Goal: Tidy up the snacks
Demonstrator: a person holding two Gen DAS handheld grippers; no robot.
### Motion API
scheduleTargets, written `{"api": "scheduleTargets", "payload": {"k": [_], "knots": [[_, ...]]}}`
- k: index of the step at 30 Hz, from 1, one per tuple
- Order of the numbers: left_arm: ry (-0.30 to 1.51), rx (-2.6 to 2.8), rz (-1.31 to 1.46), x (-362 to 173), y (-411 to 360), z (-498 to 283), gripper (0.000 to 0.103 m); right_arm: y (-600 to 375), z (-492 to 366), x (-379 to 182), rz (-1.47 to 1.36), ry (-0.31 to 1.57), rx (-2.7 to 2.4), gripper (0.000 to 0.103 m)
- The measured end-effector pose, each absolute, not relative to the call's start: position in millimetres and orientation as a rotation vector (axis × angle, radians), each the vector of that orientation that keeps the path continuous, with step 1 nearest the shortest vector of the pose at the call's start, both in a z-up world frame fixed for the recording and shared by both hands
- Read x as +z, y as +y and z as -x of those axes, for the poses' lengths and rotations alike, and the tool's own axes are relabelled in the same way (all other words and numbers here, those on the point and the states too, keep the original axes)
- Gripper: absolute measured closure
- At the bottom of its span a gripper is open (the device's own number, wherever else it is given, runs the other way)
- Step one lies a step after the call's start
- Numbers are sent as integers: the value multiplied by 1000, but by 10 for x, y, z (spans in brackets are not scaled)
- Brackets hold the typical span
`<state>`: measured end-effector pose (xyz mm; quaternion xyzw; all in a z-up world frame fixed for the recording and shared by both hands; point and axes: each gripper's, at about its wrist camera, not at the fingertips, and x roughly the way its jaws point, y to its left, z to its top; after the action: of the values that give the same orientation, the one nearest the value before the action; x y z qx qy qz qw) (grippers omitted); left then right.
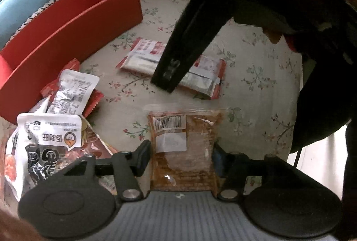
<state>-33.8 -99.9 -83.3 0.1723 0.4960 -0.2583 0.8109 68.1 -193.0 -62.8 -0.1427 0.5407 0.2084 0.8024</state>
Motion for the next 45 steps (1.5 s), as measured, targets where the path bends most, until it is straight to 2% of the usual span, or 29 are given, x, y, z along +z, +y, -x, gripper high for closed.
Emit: {"api": "scheduleTargets", "payload": {"k": [7,21,27,45], "knots": [[1049,-500,-305,-736,-811,298,64,-2007,-644,-549,244,1123,431,47],[882,-334,-201,-127,-494,26,65,-2054,-765,-37,66,947,397,47],[806,-277,-167,15,-359,-364,65,-1918,-1039,58,46,912,401,47],[784,-70,-99,-38,101,-1647,64,-1378,-2023,147,81,851,352,47]]}}
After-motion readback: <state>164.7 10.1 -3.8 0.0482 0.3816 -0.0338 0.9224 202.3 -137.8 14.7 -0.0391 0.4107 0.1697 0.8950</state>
